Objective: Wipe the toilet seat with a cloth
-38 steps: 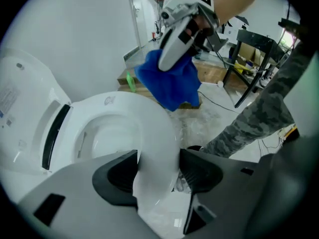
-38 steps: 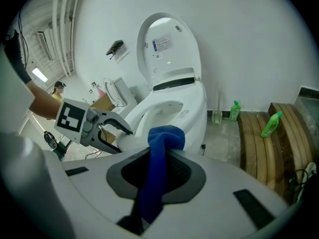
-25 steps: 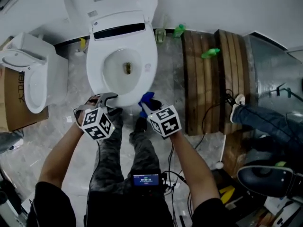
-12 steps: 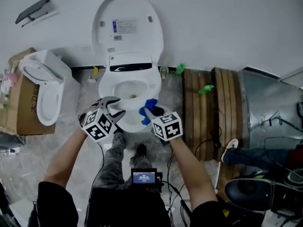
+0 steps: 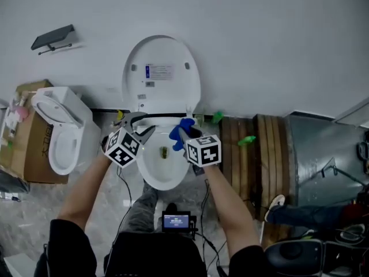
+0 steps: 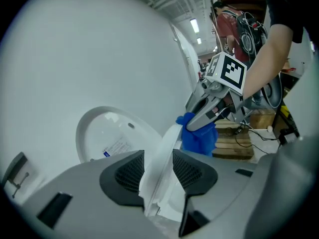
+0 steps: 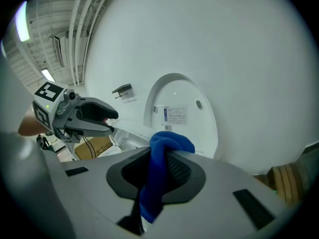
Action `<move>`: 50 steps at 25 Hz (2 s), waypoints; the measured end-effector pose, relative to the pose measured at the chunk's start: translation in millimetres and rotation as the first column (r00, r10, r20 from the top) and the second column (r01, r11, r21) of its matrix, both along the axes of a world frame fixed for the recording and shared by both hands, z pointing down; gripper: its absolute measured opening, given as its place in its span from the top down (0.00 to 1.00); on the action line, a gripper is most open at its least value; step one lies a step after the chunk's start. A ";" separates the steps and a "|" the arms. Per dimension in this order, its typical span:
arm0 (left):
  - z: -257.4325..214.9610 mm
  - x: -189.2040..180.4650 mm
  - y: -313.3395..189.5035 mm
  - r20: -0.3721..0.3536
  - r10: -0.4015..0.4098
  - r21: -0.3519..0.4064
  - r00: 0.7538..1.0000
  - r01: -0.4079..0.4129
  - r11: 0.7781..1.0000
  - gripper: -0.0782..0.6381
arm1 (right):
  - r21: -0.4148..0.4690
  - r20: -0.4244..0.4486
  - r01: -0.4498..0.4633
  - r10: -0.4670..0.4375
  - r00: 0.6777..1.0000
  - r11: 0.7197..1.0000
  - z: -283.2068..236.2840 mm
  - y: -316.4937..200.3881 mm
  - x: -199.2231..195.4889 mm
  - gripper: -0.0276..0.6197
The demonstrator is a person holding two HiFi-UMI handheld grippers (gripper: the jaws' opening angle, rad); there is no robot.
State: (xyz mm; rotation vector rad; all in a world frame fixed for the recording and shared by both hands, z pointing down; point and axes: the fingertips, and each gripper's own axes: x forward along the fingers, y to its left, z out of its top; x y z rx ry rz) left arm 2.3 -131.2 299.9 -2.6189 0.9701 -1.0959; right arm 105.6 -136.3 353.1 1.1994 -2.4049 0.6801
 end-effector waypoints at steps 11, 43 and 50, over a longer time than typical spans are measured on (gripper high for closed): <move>-38.1 -70.7 -125.4 -0.102 -0.167 0.077 0.981 0.176 0.981 0.72 | 0.028 -0.029 -0.101 0.102 0.994 0.995 -46.4 -141.2 -14.0 0.86; 28.6 -89.0 -260.2 -0.158 -0.236 -0.141 0.959 0.215 0.966 0.75 | 0.140 -0.274 -0.072 0.109 0.955 0.988 -55.3 -310.1 -65.7 0.86; 15.8 -103.9 -232.2 -0.135 -0.357 -0.125 0.924 0.341 0.932 0.75 | 0.112 -0.298 0.064 -0.028 0.954 0.992 -58.7 -309.8 -79.7 0.86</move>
